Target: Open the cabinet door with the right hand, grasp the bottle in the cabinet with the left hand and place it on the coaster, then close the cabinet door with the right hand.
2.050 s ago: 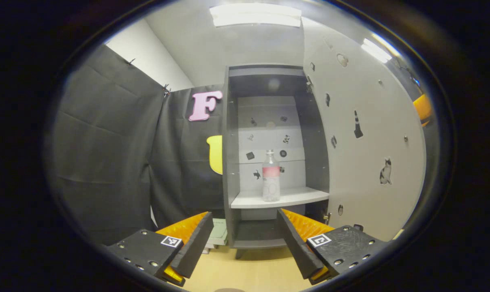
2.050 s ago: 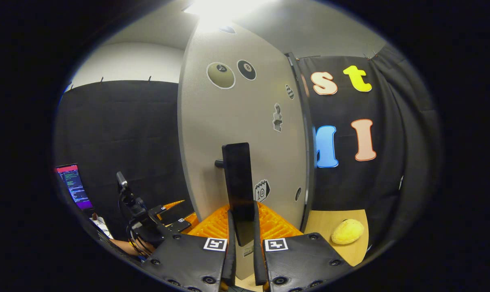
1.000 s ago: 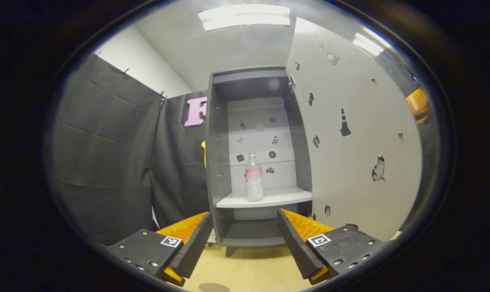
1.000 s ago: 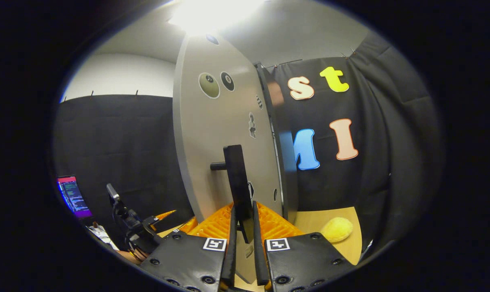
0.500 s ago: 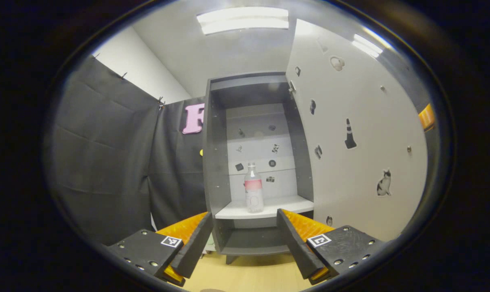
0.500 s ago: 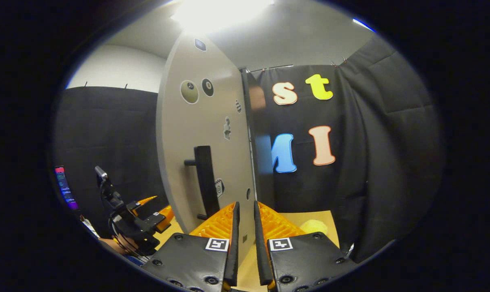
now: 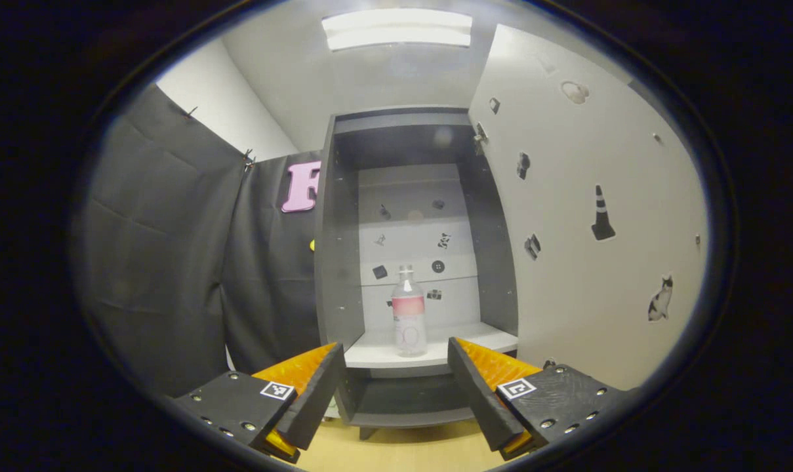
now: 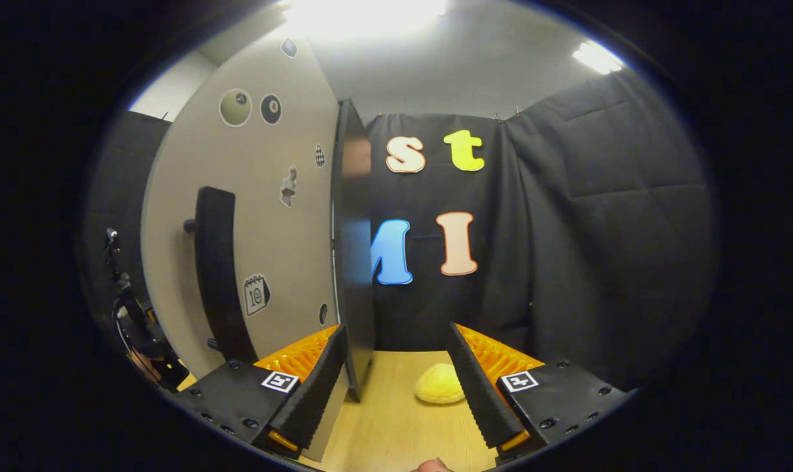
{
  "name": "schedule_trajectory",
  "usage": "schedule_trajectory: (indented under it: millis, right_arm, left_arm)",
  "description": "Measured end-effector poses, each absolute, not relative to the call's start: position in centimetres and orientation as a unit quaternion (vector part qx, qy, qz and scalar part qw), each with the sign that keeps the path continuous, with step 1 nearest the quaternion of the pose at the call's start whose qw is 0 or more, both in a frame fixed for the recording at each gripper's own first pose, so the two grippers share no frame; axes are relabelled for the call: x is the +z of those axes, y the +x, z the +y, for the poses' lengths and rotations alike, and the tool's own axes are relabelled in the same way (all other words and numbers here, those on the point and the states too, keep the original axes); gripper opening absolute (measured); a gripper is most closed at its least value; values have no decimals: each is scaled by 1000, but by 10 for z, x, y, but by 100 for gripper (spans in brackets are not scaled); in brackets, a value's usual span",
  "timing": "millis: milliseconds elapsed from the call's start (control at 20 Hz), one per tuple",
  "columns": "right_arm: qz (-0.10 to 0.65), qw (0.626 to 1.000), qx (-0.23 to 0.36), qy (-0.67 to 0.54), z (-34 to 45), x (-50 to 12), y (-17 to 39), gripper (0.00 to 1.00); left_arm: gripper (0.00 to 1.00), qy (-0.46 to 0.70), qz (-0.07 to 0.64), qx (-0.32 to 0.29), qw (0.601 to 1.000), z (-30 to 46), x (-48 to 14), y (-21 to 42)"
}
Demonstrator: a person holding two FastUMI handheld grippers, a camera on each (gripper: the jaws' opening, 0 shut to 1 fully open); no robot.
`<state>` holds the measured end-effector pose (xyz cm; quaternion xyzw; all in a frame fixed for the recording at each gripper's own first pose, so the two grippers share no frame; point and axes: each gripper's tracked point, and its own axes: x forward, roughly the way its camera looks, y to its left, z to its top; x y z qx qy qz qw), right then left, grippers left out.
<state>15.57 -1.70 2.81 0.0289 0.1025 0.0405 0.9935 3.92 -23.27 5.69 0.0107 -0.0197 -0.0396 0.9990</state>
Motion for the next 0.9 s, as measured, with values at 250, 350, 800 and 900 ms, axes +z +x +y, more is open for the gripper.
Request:
schedule_trajectory:
  millis: [250,350,800,900]
  right_arm:
    - [115,993,6,21,-13,11,167,96]
    - [120,992,-8,22,-11,5,169,96]
    - [142,987,-73,11,-13,-16,169,93]
    - [149,985,-87,18,-15,-22,166,96]
  left_arm:
    - [96,1,-42,-62,997,-221,70,95]
    - [97,-15,-42,-80,996,-222,71,114]
    - [96,-35,-20,-145,989,-238,57,201]
    - [96,-34,-12,-157,987,-246,46,216]
